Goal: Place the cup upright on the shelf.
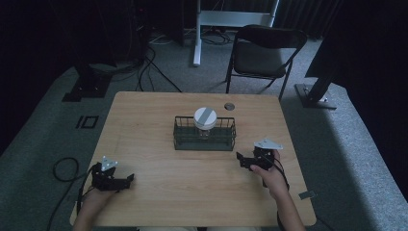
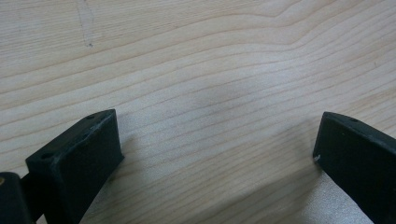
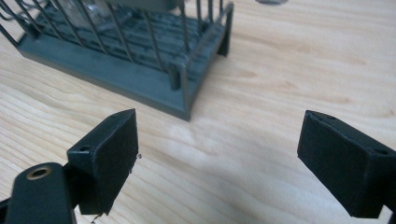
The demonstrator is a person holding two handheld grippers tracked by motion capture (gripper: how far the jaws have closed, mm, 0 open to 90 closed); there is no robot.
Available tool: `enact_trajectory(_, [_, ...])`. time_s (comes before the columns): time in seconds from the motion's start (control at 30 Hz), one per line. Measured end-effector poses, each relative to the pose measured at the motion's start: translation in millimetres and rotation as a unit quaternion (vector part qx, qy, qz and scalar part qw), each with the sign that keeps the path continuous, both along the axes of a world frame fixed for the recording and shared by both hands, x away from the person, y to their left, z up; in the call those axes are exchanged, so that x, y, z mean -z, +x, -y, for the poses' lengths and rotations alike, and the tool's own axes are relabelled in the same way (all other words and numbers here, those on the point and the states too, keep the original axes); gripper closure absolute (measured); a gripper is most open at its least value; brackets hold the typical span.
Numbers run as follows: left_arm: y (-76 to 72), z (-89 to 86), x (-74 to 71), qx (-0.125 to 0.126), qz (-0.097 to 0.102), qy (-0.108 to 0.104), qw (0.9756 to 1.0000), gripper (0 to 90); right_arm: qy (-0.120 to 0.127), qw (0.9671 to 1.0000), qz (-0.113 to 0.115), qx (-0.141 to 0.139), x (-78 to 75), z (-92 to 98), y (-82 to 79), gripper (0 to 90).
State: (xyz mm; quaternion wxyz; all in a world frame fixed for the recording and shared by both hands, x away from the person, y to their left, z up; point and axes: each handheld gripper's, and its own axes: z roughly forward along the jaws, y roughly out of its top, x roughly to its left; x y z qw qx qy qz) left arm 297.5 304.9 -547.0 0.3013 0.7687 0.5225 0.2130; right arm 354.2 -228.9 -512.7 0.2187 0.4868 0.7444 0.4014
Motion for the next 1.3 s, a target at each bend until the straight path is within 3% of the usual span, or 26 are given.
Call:
enact_trajectory(0.43, [0.0,-0.1,0.0,0.001,0.000,0.000,1.0000,1.2,-0.013,0.9991,-0.021,0.033,22.1,22.4,-5.1,12.2])
enact_trajectory(0.93, [0.0,-0.1,0.1,0.001,0.001,0.000,1.0000,1.2,-0.038,0.9968,-0.030,0.063,33.5,36.5,-6.8,12.3])
enact_trajectory(1.3, [0.0,-0.1,0.1,0.001,0.000,0.000,1.0000,1.2,-0.050,0.9926,-0.056,0.096,37.8,48.8,-8.4,11.8])
